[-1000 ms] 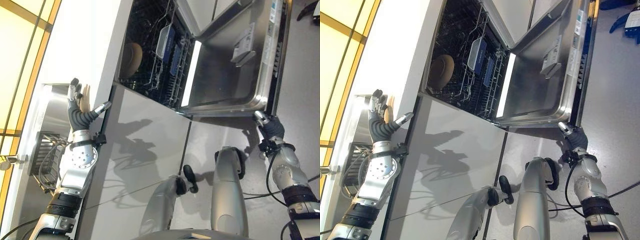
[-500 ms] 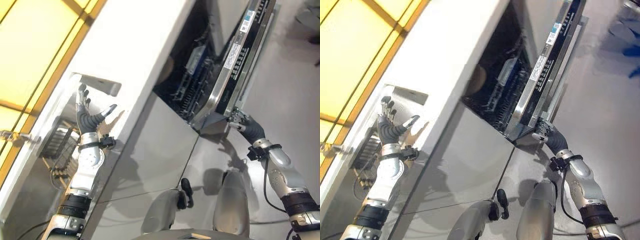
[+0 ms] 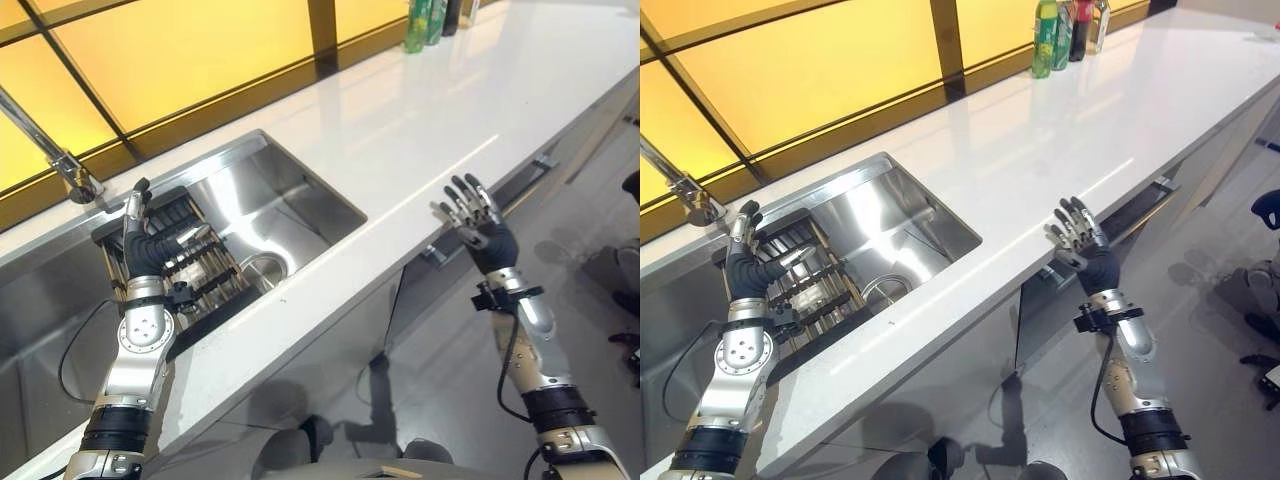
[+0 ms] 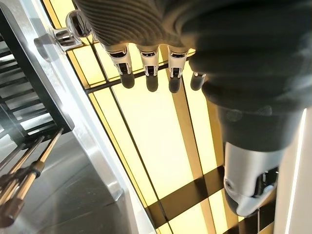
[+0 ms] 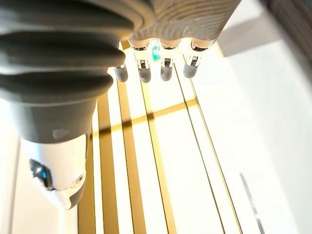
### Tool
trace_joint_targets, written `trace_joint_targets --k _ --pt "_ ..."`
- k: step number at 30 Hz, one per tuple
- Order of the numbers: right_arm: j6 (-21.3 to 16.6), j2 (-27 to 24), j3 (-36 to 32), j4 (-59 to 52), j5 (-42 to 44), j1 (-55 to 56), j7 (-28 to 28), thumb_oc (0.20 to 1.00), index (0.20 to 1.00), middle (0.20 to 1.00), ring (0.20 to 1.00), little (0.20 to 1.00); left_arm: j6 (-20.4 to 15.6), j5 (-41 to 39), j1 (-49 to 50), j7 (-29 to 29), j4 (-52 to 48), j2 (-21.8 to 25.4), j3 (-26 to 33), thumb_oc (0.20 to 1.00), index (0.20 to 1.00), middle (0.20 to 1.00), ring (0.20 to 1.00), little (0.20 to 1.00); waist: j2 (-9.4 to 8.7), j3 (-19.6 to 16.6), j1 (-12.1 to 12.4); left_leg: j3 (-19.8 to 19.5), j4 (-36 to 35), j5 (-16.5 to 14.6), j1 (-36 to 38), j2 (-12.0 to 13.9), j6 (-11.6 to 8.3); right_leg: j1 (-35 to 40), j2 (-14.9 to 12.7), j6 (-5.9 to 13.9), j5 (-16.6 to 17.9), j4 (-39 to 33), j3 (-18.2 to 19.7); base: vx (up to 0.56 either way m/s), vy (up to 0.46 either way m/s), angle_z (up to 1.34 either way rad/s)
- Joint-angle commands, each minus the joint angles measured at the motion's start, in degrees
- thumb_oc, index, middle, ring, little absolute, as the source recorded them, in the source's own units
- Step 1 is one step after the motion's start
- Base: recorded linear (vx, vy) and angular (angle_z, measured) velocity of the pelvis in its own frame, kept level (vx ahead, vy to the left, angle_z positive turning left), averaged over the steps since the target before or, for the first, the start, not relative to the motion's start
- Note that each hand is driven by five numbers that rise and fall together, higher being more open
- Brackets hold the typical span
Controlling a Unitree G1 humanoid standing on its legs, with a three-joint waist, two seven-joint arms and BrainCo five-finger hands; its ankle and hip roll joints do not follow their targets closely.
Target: Pick up plates and place into dishwasher.
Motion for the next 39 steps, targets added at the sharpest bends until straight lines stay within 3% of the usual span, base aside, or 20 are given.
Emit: trace_joint_targets --k 1,8,15,25,27,30,31,35,39 --pt "-3.64 2.08 -0.51 -3.97 -0.4 1.43 -0.6 1.0 1.0 1.0 1.0 1.0 -3.19 3.5 -0.72 -1.37 -2.11 4.65 2.44 1.0 1.0 1.0 1.0 1.0 -2.27 -2.55 0.52 1.47 -1.21 -1.67 -1.5 -0.84 2.78 2.1 -3.55 2.08 8.51 -7.72 2.01 -0.19 -0.11 -0.13" --pt "-2.91 3.38 0.39 -5.88 -2.09 5.09 -1.76 1.0 1.0 1.0 1.0 1.0 -4.15 1.57 -1.28 -3.65 -2.16 3.67 2.4 1.0 1.0 1.0 1.0 1.0 -2.47 -3.48 -1.45 2.64 -5.87 0.43 0.9 1.26 2.22 3.24 -0.67 1.9 7.5 -10.3 2.32 -0.17 -0.079 -0.14" --pt "-4.59 1.14 0.68 -16.53 -7.02 6.23 -1.22 1.0 1.0 1.0 1.0 1.0 -4.73 -3.02 -1.13 -5.69 -3.18 1.16 1.65 1.0 1.0 1.0 1.0 1.0 -2.67 -4.8 -3.18 3.75 -8.8 2.14 2.9 3.78 0.59 4.71 1.93 0.84 7.42 -12.93 2.67 -0.14 -0.054 -0.18" --pt "-1.15 -3.26 3.06 -24.01 -10.04 -3.47 -4.33 1.0 1.0 1.0 1.0 1.0 -6.41 -6.21 -1.08 -4.68 -5.6 -1.7 0.65 1.0 1.0 1.0 1.0 1.0 -4.36 -5.54 0.42 1.47 -6.07 3.67 -0.61 6.84 -2.1 5.79 4.47 -1.89 6.95 -14.63 0.93 -0.07 -0.036 -0.05" --pt "-1.38 -3.71 3.21 -24.47 -10.88 -3.56 -4.89 1.0 1.0 1.0 1.0 1.0 -7.32 -6.3 -0.82 -5.94 -6.34 -2.57 0.64 1.0 1.0 1.0 1.0 1.0 -4.87 -5.53 0.43 4.44 -3.76 3.53 -2.05 7.29 -2.31 6.05 4.28 -2.34 7.06 -14.76 -0.87 -0.04 0.056 0.14" --pt "-1.12 -4.81 2.45 -25.69 -13.07 -2.66 -8.09 1.0 1.0 1.0 1.0 1.0 -8.83 -9.24 -1.99 -7.79 -7.07 -4.04 -0.36 1.0 1.0 1.0 1.0 1.0 -5.65 -5.61 -1.45 15.98 0.04 4.5 -3.24 10.7 -2.6 6.69 2.75 -2.54 7.9 -15.08 -6.25 -0.02 0.174 0.93" --pt "-1.28 -5.08 2.15 -25.49 -13.76 -2.58 -8.93 1.0 1.0 1.0 1.0 1.0 -9.12 -10.12 -2.28 -8.3 -7.09 -4.26 -0.5 1.0 1.0 1.0 1.0 1.0 -5.73 -5.66 -1.76 17.67 -0.23 4.23 -2.76 10.91 -2.31 6.73 2.42 -2.45 8.12 -15.02 -6.95 0.03 0.206 1.23" --pt "-3.8 -4.47 3.18 -24.14 -14.8 -3.84 -10.82 1.0 1.0 1.0 1.0 1.0 -8.14 -11.41 -2.92 -6.81 -7.3 -5.51 -1.22 1.0 1.0 1.0 1.0 1.0 -5.97 -5.65 -0.71 15.86 -0.73 2.45 -2.08 7.85 -1.13 7.01 0.55 -1.44 7.95 -13.53 -7.17 0.11 0.166 0.88" --pt "-3.22 -1.73 6.52 -23.4 -17.82 -7.18 -15.74 1.0 1.0 1.0 1.0 1.0 -6.73 -12.04 -3.52 -6.33 -7.75 -5.57 -1.24 1.0 1.0 1.0 1.0 1.0 -5.66 -5.83 1.19 13.77 -1.2 0.41 -0.63 4.26 1.52 6.14 -1.98 -0.21 6.6 -5.38 -7.26 0.18 0.176 0.53"
